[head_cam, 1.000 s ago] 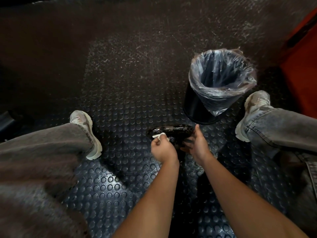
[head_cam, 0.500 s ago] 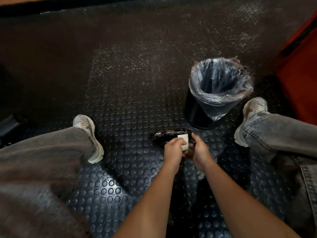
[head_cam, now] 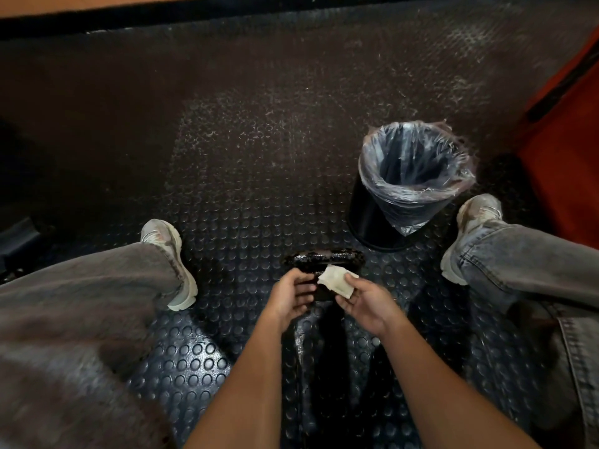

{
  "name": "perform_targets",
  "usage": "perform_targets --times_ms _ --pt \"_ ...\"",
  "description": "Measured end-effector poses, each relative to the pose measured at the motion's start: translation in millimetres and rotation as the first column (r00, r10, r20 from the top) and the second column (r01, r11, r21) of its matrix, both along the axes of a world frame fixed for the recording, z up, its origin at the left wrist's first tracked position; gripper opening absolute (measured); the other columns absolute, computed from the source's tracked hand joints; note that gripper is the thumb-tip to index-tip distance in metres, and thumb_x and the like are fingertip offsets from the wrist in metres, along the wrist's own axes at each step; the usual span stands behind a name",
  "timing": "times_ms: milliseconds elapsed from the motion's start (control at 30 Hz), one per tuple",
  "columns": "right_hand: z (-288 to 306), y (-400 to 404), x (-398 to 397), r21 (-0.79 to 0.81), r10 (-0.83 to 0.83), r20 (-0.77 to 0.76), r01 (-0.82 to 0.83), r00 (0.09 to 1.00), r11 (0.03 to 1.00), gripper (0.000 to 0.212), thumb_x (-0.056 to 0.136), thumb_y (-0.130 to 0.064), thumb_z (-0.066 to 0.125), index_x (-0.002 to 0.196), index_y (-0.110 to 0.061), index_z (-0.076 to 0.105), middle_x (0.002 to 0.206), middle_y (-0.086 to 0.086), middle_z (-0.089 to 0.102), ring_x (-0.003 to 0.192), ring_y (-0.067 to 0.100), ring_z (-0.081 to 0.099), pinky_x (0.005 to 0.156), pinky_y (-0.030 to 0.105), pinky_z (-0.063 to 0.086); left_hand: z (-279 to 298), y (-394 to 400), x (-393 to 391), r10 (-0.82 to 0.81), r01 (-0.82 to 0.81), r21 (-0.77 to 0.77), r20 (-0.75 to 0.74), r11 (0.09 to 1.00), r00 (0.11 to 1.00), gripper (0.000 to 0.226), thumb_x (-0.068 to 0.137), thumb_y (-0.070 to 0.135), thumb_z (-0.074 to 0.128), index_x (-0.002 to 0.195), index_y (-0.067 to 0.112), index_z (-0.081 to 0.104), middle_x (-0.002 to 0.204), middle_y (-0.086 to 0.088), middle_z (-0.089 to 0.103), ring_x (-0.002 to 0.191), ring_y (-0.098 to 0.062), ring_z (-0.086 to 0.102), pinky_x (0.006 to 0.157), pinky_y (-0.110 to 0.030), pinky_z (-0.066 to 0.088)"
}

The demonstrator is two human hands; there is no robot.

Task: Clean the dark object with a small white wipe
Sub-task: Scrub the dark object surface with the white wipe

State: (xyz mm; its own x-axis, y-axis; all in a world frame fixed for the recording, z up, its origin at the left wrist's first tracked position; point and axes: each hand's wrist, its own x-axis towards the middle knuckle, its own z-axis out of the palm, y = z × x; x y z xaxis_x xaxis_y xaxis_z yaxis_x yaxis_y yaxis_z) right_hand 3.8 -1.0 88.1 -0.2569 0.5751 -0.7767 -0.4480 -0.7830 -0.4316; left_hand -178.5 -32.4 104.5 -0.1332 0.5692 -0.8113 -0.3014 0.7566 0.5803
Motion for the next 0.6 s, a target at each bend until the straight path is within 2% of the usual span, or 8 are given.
perform_targets --times_ms 100,167,267,333,400,500,567,600 --pt "-3 -1 -9 -0.099 -0.111 -0.072 0.103 0.991 0.99 0.028 0.103 -0.007 0.049 0.127 0.007 0.054 0.119 0.024 0.069 0.102 0.034 0.072 0.07 0.037 0.064 -11 -2 -16 0.242 -0.243 0.015 -0.166 0.97 0.956 0.03 0.094 0.032 0.053 0.101 0.01 0.072 0.09 -0.002 0.07 0.073 -0.016 0.06 0.063 -0.029 0.045" --pt "-7 1 -16 -0.183 -0.261 -0.097 0.241 0.96 0.953 0.029 0.106 -0.004 0.043 0.129 0.011 0.051 0.122 0.028 0.065 0.106 0.036 0.069 0.073 0.039 0.064 -17 3 -19 0.397 -0.388 0.082 -0.179 0.918 0.9 0.027 0.096 0.03 0.052 0.103 0.01 0.069 0.093 -0.003 0.066 0.077 -0.016 0.058 0.068 -0.031 0.046" --pt "-11 8 -26 -0.302 -0.505 -0.142 0.448 0.852 0.841 0.033 0.106 -0.002 0.041 0.134 0.013 0.049 0.123 0.029 0.062 0.103 0.035 0.066 0.087 0.039 0.06 -20 17 -17 0.393 -0.376 0.124 -0.169 0.918 0.904 0.028 0.097 0.036 0.049 0.107 0.018 0.068 0.107 -0.002 0.068 0.096 -0.017 0.062 0.084 -0.035 0.049" --pt "-8 11 -31 -0.339 -0.602 -0.176 0.526 0.779 0.78 0.026 0.105 0.0 0.042 0.125 0.012 0.054 0.121 0.027 0.06 0.107 0.034 0.062 0.105 0.04 0.05 -18 25 -15 0.35 -0.333 0.129 -0.143 0.934 0.926 0.035 0.097 0.04 0.046 0.113 0.017 0.068 0.114 -0.004 0.069 0.106 -0.019 0.063 0.088 -0.036 0.048" --pt "-2 13 -35 -0.347 -0.654 -0.174 0.576 0.737 0.741 0.016 0.104 0.002 0.044 0.11 0.009 0.058 0.126 0.024 0.056 0.12 0.032 0.058 0.112 0.039 0.044 -15 31 -13 0.325 -0.311 0.132 -0.104 0.941 0.94 0.036 0.099 0.041 0.045 0.113 0.017 0.067 0.114 -0.005 0.07 0.107 -0.019 0.062 0.092 -0.037 0.047" --pt "4 12 -40 -0.299 -0.683 -0.165 0.624 0.711 0.722 0.012 0.102 0.004 0.047 0.108 0.005 0.057 0.13 0.022 0.053 0.126 0.032 0.055 0.102 0.038 0.052 -13 35 -10 0.334 -0.33 0.115 -0.024 0.937 0.942 0.031 0.101 0.042 0.044 0.109 0.02 0.064 0.109 -0.003 0.07 0.107 -0.019 0.062 0.095 -0.038 0.044" --pt "8 9 -46 -0.185 -0.615 -0.112 0.591 0.781 0.785 0.01 0.1 0.007 0.05 0.104 0.0 0.055 0.126 0.022 0.053 0.119 0.033 0.058 0.088 0.038 0.057 -15 34 -10 0.329 -0.326 0.114 -0.008 0.938 0.944 0.036 0.101 0.043 0.042 0.117 0.019 0.063 0.111 -0.003 0.07 0.108 -0.021 0.062 0.095 -0.038 0.043" --pt "9 8 -48 -0.098 -0.543 -0.051 0.537 0.838 0.838 0.012 0.098 0.009 0.052 0.097 -0.003 0.054 0.121 0.022 0.055 0.114 0.033 0.06 0.087 0.038 0.058 -17 33 -11 0.324 -0.321 0.111 -0.007 0.94 0.946 0.04 0.102 0.045 0.042 0.123 0.018 0.062 0.115 -0.004 0.07 0.111 -0.022 0.062 0.095 -0.038 0.044"
